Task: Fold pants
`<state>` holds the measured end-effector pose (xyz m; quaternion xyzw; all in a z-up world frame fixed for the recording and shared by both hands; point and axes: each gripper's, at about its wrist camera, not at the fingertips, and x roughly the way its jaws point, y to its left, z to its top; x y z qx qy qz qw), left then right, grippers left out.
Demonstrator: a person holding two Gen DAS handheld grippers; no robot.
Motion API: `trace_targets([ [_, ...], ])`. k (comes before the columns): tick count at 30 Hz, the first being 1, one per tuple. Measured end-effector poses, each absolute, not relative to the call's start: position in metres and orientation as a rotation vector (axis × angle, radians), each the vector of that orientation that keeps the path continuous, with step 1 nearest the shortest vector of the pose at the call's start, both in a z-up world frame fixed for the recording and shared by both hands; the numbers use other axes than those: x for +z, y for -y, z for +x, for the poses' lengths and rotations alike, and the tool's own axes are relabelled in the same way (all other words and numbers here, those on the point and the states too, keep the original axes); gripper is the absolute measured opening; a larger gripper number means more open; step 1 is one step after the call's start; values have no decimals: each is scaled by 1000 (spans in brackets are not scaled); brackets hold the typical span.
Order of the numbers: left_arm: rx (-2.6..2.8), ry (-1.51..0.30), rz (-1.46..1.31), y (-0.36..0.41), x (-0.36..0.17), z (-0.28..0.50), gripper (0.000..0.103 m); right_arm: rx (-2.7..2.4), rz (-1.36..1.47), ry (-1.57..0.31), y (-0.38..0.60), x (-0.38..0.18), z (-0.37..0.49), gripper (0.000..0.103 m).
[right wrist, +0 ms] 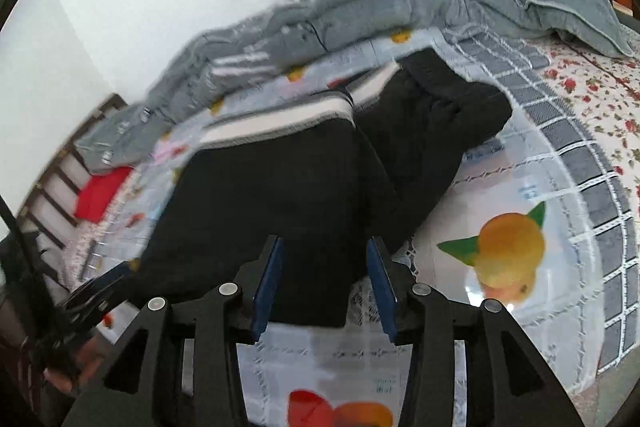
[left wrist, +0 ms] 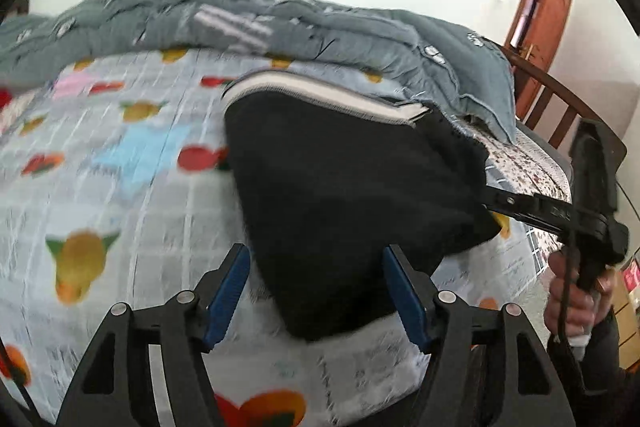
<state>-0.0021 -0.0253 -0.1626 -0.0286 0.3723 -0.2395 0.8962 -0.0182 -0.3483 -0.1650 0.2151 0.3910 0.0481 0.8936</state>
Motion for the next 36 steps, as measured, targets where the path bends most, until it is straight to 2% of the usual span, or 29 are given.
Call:
trace_targets([
  [5,-496,-801,-78,23,-181,-4,69,124,428,-868,340,-184,-9,39],
  [7,-494,-820,-70,27,-190,-6,69,138,416,-856,339,-184,-11,33],
  [9,-493,-848,-70,30,-201,-5,69,172,434,-846,343,-183,-11,18],
  [11,-464,-848,-70,33,-208,-7,69,210,453,-806,348,-176,-11,13],
  [19,-271,-793,-8,48,-207,0,69,169,332,-638,365,-118,6,12],
  [24,-362,-734,-1,62,-193,-10,74,25,206,-510,402,-82,4,12],
  [26,-386,-701,36,75,-185,-15,75,-46,201,-523,420,-92,4,12],
  [31,-394,-755,105,99,-195,-9,76,-199,149,-728,436,-175,19,12],
  [36,-471,-784,-25,74,-194,-13,76,-234,64,-715,430,-165,5,16],
])
